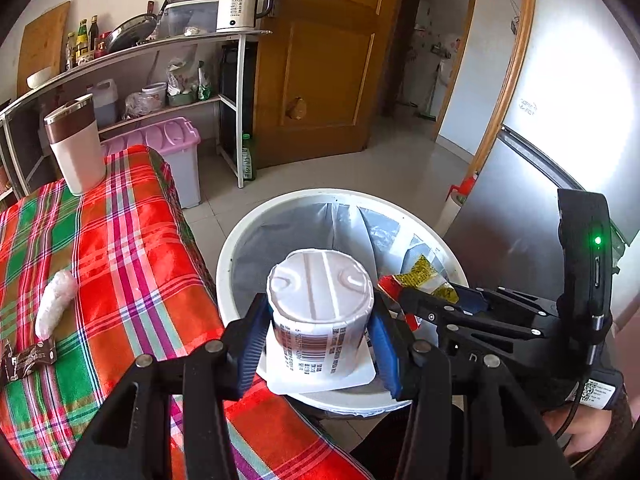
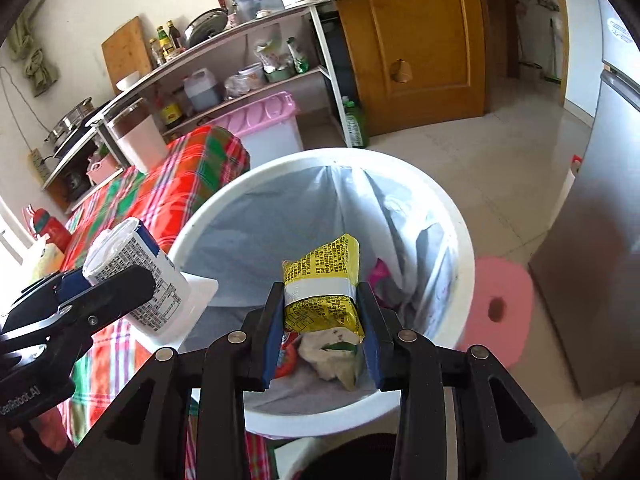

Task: Collect trash
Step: 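Carry the paper cup and yellow bag over the bin and open both grippers, then move both open grippers back over the table toward the remaining trash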

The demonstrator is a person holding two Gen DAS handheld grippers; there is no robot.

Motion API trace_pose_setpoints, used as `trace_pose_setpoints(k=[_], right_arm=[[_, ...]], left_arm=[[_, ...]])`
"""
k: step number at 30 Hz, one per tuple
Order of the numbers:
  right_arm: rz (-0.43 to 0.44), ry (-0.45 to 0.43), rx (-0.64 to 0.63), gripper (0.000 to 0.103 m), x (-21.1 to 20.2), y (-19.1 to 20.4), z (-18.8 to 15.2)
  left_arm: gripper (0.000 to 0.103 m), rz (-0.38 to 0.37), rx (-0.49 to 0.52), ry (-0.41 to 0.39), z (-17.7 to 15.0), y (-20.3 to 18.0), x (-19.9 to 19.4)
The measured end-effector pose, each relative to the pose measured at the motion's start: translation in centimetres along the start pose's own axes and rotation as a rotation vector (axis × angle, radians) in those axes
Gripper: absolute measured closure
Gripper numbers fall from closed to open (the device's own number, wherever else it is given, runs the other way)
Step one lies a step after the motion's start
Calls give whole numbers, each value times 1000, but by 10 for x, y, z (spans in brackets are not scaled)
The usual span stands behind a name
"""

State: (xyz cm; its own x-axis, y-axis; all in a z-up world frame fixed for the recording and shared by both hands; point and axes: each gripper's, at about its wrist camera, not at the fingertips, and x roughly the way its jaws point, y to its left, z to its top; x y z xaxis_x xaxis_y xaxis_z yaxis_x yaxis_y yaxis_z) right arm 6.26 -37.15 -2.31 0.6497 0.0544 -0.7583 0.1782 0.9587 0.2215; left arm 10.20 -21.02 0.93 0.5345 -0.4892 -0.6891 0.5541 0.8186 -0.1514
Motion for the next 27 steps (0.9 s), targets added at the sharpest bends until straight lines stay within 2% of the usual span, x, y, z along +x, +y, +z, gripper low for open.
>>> trace_pose_setpoints(k=[3,5,10,27], right_arm=[[-9,16,-8,64,2,0,-1],[-15,15,-13,58,2,1,-1],[-18,9,-16,52,1,4,-2],[11,-35,-22,52,-12,27,-3]], left_arm=[[51,-10,-11,10,0,1,2],[40,-2,-14,8,-1,2,3],[38,-1,-22,-3,-1,5,-2],[35,33,-77,-50,-14,35,-33]])
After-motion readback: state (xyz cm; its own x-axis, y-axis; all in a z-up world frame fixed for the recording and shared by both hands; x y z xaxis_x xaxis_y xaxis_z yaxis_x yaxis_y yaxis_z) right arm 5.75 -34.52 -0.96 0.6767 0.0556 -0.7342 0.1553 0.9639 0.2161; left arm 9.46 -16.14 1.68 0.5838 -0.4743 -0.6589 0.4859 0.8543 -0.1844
